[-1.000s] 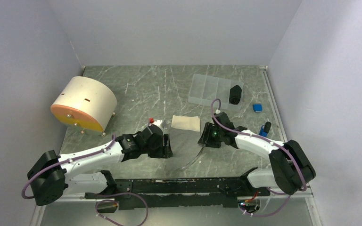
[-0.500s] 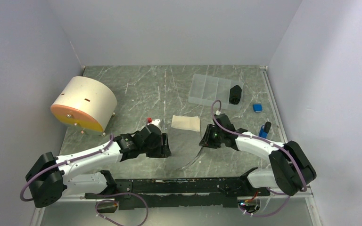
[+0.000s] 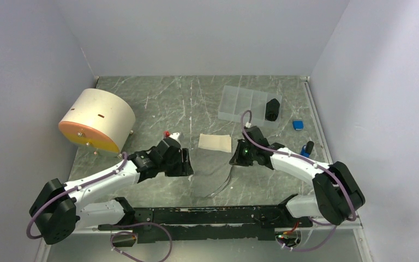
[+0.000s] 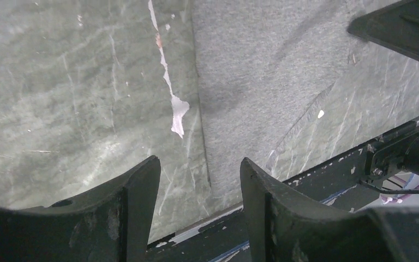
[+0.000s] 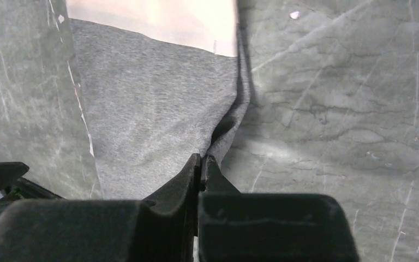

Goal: Roll the underwear
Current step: Fold the underwear at the center of the board.

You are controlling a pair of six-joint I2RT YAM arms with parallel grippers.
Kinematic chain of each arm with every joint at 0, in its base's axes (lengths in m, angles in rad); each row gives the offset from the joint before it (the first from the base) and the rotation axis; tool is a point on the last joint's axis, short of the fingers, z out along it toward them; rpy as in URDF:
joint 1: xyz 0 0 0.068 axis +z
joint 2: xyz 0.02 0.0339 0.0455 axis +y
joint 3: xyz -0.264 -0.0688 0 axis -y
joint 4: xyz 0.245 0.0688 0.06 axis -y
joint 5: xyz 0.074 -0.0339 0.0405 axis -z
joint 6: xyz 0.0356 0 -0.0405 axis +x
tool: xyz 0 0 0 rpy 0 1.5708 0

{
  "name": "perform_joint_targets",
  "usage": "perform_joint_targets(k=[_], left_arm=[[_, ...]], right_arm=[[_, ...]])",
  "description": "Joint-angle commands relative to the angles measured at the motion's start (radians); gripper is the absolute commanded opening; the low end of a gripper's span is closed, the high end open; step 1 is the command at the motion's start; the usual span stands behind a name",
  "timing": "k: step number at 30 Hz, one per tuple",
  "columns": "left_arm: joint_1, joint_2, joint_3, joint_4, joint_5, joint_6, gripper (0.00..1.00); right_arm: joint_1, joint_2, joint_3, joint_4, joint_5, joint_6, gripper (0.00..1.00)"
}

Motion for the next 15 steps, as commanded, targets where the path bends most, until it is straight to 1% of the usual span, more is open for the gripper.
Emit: perform_joint_targets(k=[1,5,9,11,15], left_arm=[[0.05,-0.001,0.016,0.046,0.047,0.051,0.61],[0.105,0.026,0.032,0.052,0.076,0.079,0.61],[0.168,0.091,0.074,0.115,0.148,0.133,0.63],[0.189,0.163,0.152,0.106,0.179,0.173,0.61],[0.189,0.316,0.342,0.08,0.221,0.244,0.6]], right_arm=[[0.084,0.022,0.108,-0.098,0.135,-0.005,0.0],[0.173,0.066,0.168,-0.183,0.259,0.046,0.0],[0.218,0.094,0.17,-0.187,0.293,0.096,0.0],[0.216,0.081,0.148,-0.159,0.292,0.102,0.0],[0.195,0.021,0.081,-0.099,0.29,0.089,0.07]])
